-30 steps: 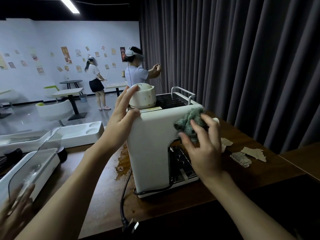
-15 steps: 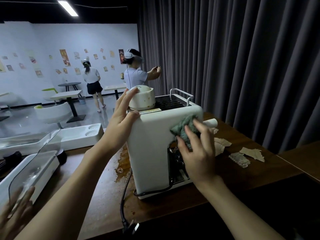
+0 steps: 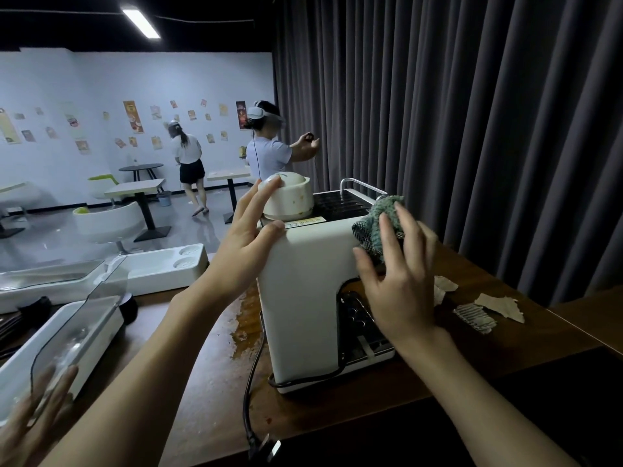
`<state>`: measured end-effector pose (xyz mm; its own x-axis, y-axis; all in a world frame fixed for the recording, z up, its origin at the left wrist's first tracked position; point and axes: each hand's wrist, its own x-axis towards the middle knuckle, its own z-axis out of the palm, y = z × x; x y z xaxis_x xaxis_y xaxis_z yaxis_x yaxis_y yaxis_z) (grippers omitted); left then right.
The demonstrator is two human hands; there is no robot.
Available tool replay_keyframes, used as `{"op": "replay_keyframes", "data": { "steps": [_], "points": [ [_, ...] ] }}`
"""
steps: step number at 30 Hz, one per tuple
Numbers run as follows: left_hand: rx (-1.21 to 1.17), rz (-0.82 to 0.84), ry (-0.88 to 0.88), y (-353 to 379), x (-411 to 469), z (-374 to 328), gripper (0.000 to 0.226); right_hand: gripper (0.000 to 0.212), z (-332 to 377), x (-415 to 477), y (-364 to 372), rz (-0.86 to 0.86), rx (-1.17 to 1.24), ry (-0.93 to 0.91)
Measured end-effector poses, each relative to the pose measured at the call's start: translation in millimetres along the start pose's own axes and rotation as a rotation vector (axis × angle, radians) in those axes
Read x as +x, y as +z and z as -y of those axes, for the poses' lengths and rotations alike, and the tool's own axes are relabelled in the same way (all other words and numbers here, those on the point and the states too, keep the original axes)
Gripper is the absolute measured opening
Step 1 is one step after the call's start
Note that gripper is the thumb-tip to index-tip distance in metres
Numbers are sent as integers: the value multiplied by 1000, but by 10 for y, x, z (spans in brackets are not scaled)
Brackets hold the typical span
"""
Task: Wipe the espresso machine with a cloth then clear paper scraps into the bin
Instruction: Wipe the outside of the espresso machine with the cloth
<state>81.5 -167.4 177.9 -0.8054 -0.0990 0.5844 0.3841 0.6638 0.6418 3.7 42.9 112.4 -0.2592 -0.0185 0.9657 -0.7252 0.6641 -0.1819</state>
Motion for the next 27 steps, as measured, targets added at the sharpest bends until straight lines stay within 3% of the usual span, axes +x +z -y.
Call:
{"op": "replay_keyframes", "data": {
  "steps": [8,14,20,24,27],
  "points": [
    [4,48,37,-104,-68,61,61,43,1,79,-63,-37,38,162],
    [-36,15,35,-60,-119,64,58,40,176,104,-56,44,-40,-116],
    [-36,28,35,-109,-250,148,53,46,112,128,-104,20,23,-48],
    [-31,29,18,-81,-291,127,48,30,299,137,-29,18,51,-114],
    [-40,46,7,-100,-301,104,47,29,227,171,-66,23,52,-144]
  ]
}}
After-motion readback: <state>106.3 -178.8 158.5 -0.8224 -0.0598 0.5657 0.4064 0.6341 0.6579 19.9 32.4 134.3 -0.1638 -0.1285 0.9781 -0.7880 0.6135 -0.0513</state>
